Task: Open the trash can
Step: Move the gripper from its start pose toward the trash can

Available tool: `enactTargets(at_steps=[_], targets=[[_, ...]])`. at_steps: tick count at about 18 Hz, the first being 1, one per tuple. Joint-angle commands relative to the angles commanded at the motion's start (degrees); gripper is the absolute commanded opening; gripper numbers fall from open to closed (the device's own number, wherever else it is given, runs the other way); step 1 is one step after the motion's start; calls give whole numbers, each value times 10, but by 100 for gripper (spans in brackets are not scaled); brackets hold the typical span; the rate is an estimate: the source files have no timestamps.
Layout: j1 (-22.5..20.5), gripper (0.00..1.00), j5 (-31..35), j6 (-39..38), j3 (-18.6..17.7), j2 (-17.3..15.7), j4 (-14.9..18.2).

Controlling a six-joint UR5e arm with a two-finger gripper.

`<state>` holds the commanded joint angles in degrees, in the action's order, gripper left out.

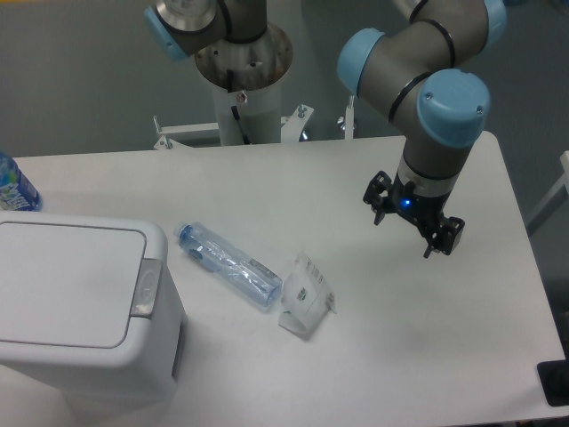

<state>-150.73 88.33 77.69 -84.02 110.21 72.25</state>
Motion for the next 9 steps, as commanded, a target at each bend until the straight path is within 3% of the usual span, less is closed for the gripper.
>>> enactTargets(at_steps=[9], targets=[[2,100,-34,0,-12,-4,2]])
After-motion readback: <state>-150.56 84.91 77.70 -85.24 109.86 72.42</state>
